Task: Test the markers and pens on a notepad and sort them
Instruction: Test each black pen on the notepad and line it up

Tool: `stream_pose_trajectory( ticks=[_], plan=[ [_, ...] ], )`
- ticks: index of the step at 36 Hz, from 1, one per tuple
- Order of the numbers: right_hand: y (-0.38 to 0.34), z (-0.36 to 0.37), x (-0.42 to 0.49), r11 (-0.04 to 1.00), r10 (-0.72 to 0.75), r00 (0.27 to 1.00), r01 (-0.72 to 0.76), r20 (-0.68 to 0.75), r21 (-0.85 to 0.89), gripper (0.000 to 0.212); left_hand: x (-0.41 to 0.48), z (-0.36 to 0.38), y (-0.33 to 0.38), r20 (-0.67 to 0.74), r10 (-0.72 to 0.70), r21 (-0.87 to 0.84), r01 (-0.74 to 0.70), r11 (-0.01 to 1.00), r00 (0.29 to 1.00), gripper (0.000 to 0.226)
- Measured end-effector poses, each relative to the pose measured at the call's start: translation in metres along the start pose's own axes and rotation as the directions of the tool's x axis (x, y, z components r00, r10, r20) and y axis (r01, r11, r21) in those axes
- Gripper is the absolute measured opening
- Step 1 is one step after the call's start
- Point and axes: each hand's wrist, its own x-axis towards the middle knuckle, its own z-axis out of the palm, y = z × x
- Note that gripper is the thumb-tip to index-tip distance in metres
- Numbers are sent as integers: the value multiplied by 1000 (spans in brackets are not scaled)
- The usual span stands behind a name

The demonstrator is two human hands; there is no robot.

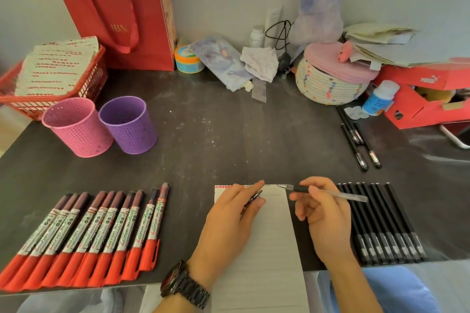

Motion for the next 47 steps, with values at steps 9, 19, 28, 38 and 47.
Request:
stream_pose_trajectory(
  ticks=[9,19,28,38,47],
  plan=[
    [1,1,3,999,-7,1000,7,13,-49,18,-1,2,-3,-26,-53,-89,51,995,998,35],
    [2,1,0,993,-46,998,51,53,-104,17,0,4,-6,-53,-51,-143,43,989,997,21],
    [3,1,1,987,-61,994,74,92,-140,21,0,2,-4,-58,-18,-129,10,992,998,17],
    [7,-2,1,956,-74,987,111,144,-272,20,0,-1,0,-73,3,-130,-12,991,997,18],
    [2,1,-1,925,-92,977,155,192,-346,14,-3,-5,3,-149,-24,-238,-12,971,989,19]
  ],
)
